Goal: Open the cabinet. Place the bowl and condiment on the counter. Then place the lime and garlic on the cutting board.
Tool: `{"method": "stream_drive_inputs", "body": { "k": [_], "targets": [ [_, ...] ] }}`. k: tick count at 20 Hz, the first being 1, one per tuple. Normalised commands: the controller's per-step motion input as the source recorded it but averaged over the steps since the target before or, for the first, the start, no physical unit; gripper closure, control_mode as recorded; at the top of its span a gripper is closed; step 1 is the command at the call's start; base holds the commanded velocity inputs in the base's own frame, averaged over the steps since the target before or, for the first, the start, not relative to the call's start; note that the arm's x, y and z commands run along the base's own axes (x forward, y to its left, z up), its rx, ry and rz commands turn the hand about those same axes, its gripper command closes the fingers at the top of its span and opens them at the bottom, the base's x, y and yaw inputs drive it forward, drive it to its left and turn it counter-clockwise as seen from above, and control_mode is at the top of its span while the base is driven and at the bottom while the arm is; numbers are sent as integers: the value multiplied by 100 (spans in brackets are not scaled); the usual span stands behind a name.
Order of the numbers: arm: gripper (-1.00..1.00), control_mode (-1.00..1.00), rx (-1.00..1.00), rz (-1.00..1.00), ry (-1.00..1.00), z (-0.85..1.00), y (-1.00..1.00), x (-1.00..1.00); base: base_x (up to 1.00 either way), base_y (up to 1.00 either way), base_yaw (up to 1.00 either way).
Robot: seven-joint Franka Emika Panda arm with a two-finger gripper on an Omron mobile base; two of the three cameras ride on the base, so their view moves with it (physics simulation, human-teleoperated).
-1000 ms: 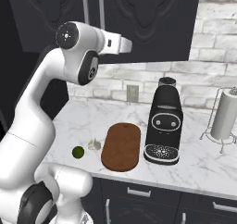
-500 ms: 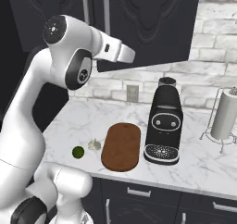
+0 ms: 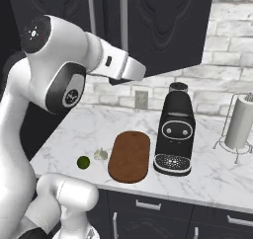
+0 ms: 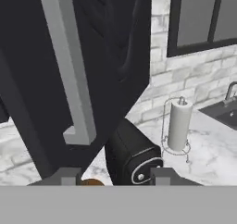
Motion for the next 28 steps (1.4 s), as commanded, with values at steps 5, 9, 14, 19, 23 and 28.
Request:
{"method": "stream_drive_inputs", "body": {
  "k": [5,9,14,19,23,28],
  "targets": [
    [-100,-100,-55,1,9,48,100,-58,0,0,0],
    [-100,-100,-51,0,46,13,100,39,0,0,0],
    [-100,-100,-35,-6,38,0,52,93,0,0,0],
    [-100,-100,-24,-12,36,-2,-21,100,0,0,0],
    [-100,-100,-16,-7,34,-19,-62,100,0,0,0],
    [-100,-100,-9,-5,24,-11,-91,67,0,0,0]
  ]
}}
